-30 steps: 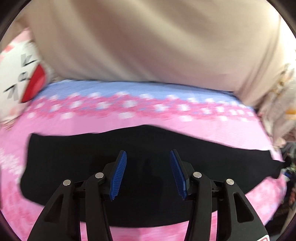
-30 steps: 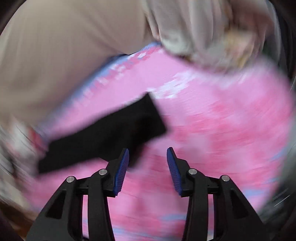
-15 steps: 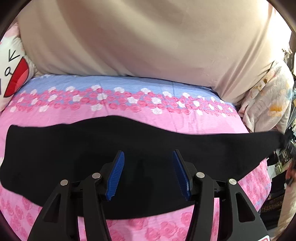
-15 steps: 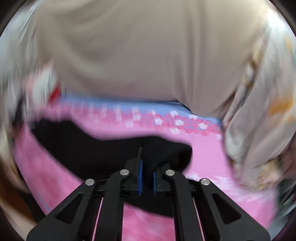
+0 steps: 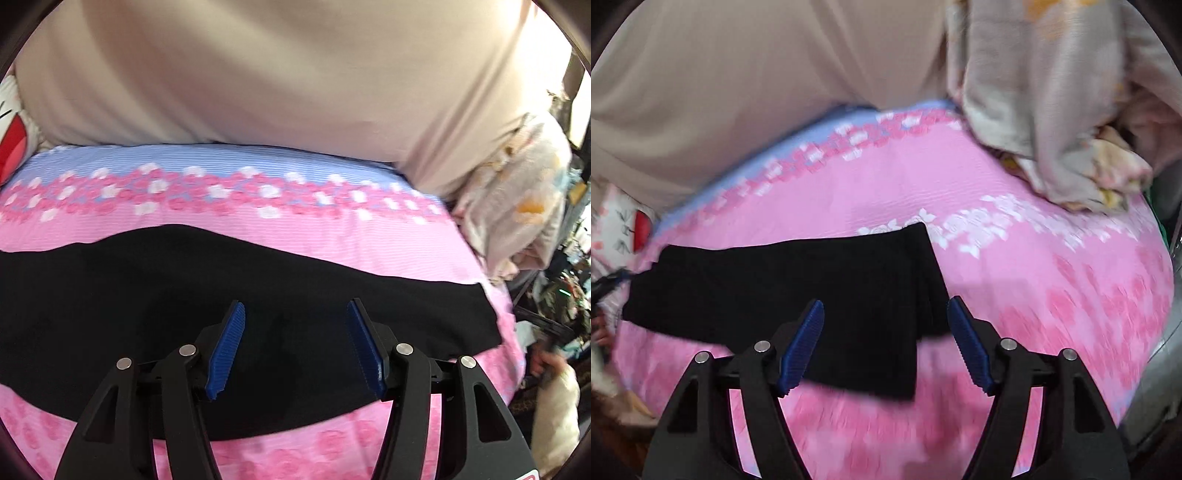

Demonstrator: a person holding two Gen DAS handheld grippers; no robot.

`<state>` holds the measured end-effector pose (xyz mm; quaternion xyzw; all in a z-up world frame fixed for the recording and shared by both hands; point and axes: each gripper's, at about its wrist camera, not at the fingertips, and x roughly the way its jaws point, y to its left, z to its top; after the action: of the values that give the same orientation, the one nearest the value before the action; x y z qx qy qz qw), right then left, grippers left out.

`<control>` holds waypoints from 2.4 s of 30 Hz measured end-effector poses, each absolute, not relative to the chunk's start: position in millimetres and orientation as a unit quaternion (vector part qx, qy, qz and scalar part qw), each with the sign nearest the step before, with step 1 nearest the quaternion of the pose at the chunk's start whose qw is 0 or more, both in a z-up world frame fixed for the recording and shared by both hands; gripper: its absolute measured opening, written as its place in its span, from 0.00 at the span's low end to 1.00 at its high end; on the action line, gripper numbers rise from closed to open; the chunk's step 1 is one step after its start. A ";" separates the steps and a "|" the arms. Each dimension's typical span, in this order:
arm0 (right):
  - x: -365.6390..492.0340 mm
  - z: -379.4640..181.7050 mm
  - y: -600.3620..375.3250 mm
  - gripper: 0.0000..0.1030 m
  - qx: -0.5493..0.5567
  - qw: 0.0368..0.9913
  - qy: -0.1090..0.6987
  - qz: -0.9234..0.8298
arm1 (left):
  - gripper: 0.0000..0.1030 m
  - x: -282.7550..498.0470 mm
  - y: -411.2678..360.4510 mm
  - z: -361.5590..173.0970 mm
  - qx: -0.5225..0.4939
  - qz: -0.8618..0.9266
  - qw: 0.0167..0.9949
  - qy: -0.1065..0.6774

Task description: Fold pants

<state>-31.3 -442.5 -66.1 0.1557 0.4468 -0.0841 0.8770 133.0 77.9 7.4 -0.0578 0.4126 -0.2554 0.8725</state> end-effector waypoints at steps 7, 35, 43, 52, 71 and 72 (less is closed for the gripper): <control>-8.6 -23.2 -393.8 0.07 -0.024 0.909 0.401 -0.109 | 0.61 119.8 109.0 8.7 -0.040 -0.198 0.884 0.421; 39.8 -44.1 -143.0 0.50 -0.020 0.924 0.368 0.107 | 0.64 101.6 407.5 -49.8 -0.271 0.194 0.844 0.421; 62.9 -40.6 -79.8 0.59 0.011 0.915 0.370 0.157 | 0.06 147.5 401.7 -54.7 -0.260 0.088 0.850 0.449; 99.5 -41.3 -78.6 0.64 0.013 0.904 0.398 0.153 | 0.17 140.3 437.5 -75.3 -0.295 0.032 0.855 0.426; 177.2 -42.6 1.2 0.61 0.006 0.883 0.395 0.254 | 0.44 183.5 345.5 -94.4 -0.056 0.118 0.872 0.472; 188.6 -39.6 -3.6 0.62 0.024 0.881 0.395 0.259 | 0.44 184.0 344.5 -95.3 -0.047 0.117 0.873 0.471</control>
<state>188.6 -3.6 -39.6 0.0237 0.3950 0.2591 0.8811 184.0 344.5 -95.3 -0.0465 0.4711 0.1174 0.8730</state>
